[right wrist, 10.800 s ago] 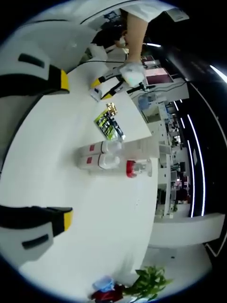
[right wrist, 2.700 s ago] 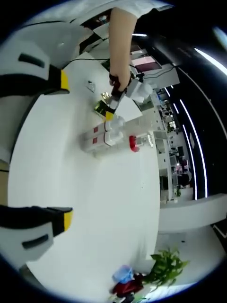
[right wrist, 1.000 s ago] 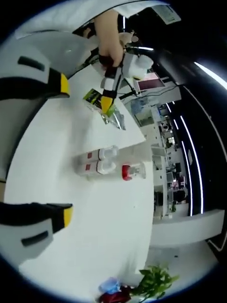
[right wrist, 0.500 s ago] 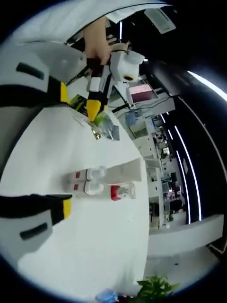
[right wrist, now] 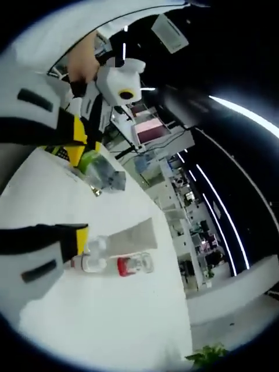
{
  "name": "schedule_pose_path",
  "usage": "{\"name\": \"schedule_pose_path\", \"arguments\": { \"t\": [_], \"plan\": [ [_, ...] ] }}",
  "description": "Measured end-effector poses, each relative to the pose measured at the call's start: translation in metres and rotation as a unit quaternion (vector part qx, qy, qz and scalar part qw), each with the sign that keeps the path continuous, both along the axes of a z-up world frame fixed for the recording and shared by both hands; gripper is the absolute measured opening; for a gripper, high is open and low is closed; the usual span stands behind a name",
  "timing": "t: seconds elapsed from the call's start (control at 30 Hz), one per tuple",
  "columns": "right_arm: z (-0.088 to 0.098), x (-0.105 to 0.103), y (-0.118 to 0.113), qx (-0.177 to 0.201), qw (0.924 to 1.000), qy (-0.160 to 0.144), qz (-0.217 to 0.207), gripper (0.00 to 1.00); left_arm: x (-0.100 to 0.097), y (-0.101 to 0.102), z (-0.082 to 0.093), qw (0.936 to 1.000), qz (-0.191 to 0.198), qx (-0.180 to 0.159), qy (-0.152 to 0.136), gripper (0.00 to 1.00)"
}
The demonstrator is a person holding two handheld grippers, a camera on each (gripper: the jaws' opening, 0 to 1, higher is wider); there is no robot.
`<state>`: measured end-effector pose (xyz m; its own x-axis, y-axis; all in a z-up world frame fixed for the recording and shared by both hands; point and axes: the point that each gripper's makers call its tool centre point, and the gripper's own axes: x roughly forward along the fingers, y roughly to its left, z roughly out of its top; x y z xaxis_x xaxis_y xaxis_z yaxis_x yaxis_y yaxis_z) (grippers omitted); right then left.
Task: Arrange the skincare products in the storage area until every visible bottle or jar stands upright without overlapping.
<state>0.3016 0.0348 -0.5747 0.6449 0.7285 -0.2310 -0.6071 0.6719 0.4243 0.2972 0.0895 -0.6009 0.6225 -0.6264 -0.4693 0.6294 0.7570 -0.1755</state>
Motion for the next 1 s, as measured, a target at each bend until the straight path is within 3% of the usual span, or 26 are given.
{"name": "schedule_pose_path", "arguments": {
  "t": [0.23,0.43,0.87,1.0],
  "plan": [
    [0.009,0.008,0.009,0.064,0.9977,0.017,-0.015,0.44,-0.008,-0.009,0.003,0.9998,-0.017,-0.004,-0.005,0.18],
    [0.008,0.013,0.007,0.119,0.991,0.044,-0.044,0.38,-0.012,-0.013,0.007,0.9996,-0.022,-0.013,-0.01,0.18],
    [0.008,0.014,0.014,0.163,0.9828,0.072,-0.047,0.14,-0.013,-0.015,0.007,0.9995,-0.028,-0.01,-0.012,0.19],
    [0.007,0.015,0.015,0.168,0.9819,0.074,-0.047,0.12,-0.013,-0.014,0.006,0.9996,-0.024,-0.01,-0.01,0.19]
  ]
}}
